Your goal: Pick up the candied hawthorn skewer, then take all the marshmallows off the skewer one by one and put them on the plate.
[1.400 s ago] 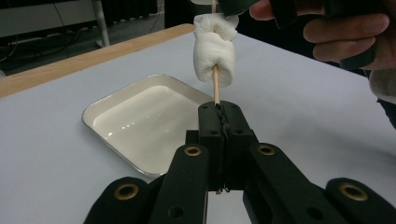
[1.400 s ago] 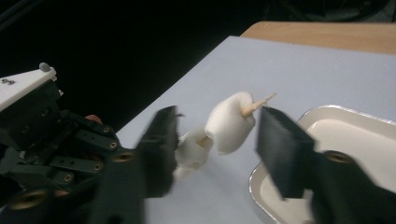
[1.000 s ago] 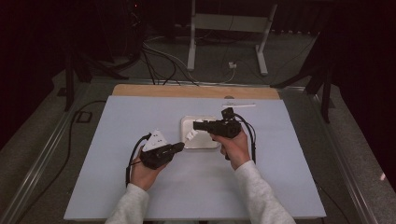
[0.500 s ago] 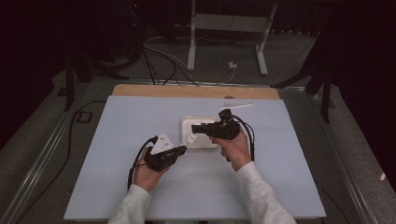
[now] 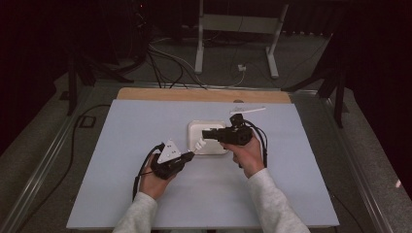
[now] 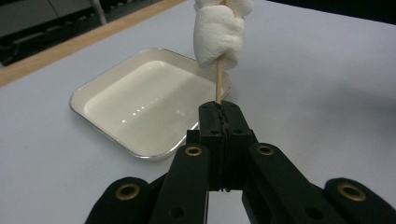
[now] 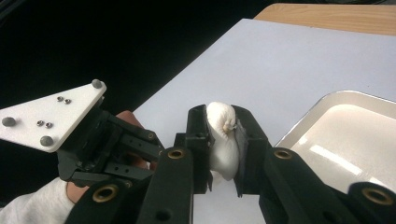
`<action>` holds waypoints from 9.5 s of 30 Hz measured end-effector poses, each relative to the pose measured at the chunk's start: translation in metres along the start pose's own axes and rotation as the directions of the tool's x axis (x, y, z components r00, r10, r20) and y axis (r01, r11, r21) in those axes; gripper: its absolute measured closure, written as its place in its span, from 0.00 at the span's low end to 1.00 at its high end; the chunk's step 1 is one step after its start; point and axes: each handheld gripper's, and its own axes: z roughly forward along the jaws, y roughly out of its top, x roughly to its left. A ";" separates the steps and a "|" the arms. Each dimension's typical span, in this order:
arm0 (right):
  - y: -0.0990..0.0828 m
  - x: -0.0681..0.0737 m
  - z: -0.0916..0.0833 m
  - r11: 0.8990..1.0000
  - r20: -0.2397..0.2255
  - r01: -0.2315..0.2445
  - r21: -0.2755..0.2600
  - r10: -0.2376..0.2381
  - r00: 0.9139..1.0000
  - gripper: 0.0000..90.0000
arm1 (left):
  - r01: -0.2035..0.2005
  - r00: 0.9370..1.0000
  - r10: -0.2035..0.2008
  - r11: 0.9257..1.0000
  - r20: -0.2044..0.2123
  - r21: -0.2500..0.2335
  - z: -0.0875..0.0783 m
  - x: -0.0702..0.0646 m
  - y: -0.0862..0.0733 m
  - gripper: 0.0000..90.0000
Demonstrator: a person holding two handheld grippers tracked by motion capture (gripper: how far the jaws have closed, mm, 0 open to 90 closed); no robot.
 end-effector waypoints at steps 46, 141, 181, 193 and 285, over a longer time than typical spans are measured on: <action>0.003 -0.012 -0.017 0.998 -0.002 -0.039 -0.050 0.039 0.999 0.88 | -0.069 0.996 0.069 0.998 -0.055 0.009 -0.001 -0.001 -0.001 1.00; -0.017 -0.037 0.014 0.999 0.090 -0.045 -0.024 0.047 0.995 0.07 | 0.070 0.994 -0.073 0.997 -0.079 -0.030 -0.008 0.012 -0.003 1.00; -0.002 -0.020 0.005 0.992 -0.080 -0.072 -0.105 0.063 0.995 0.90 | 0.031 0.997 -0.029 0.999 -0.077 0.023 -0.001 0.012 -0.013 1.00; 0.008 -0.025 -0.032 0.993 0.009 0.000 -0.120 0.001 1.000 0.90 | 0.013 0.995 -0.010 0.999 -0.102 0.034 0.001 0.010 -0.012 1.00; -0.046 -0.063 0.034 0.994 0.326 -0.086 0.064 0.061 0.943 0.23 | 0.084 0.991 -0.087 0.996 -0.098 -0.032 -0.007 0.017 -0.011 1.00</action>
